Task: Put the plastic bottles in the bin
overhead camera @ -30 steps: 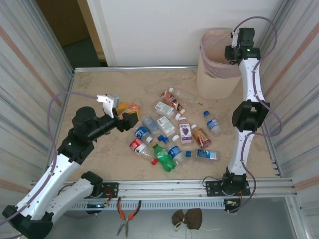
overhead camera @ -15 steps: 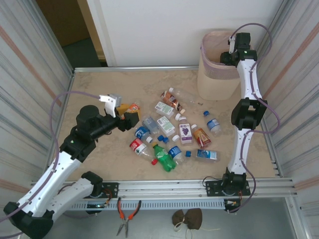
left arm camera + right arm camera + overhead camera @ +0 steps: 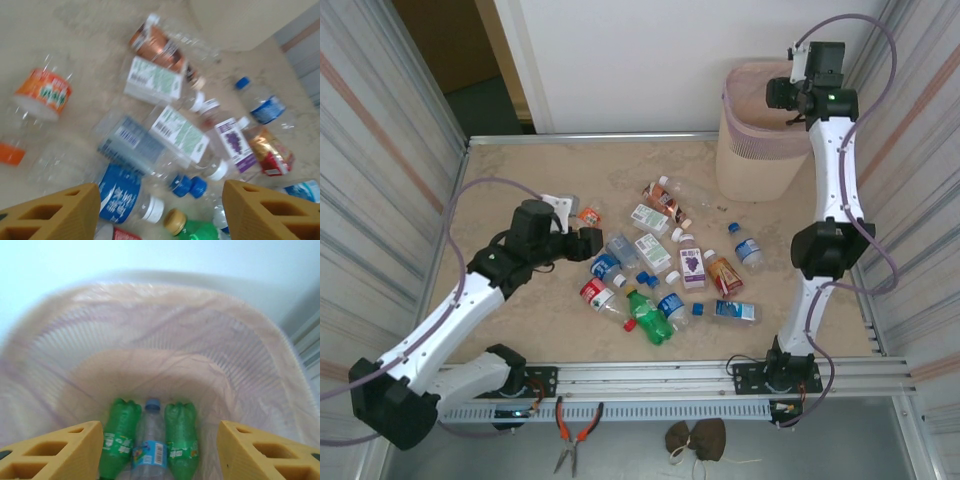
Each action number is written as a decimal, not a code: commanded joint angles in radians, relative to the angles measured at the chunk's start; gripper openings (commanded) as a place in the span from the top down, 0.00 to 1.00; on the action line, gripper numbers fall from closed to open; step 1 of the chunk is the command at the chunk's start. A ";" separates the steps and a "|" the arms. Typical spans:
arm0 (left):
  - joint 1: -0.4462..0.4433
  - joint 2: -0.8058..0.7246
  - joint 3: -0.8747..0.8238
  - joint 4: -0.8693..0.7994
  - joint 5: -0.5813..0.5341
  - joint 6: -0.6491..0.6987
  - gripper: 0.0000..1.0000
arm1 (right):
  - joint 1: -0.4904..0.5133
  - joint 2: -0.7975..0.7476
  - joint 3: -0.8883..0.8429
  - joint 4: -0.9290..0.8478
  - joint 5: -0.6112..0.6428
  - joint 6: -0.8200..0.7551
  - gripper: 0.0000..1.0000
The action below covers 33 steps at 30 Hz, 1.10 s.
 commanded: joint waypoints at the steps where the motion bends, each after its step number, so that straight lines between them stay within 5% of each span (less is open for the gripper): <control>1: 0.011 0.020 0.002 -0.053 -0.075 -0.097 0.33 | 0.027 -0.093 -0.059 0.025 -0.017 0.007 0.39; 11: 0.013 0.133 -0.024 -0.146 -0.155 -0.365 0.29 | 0.092 -0.384 -0.422 0.128 -0.006 0.030 0.36; 18: 0.006 0.171 -0.109 -0.131 -0.061 -0.582 0.19 | 0.119 -0.584 -0.700 0.193 0.003 0.084 0.35; 33: -0.016 0.212 -0.282 0.054 0.073 -0.747 0.13 | 0.167 -0.756 -0.881 0.164 0.017 0.130 0.32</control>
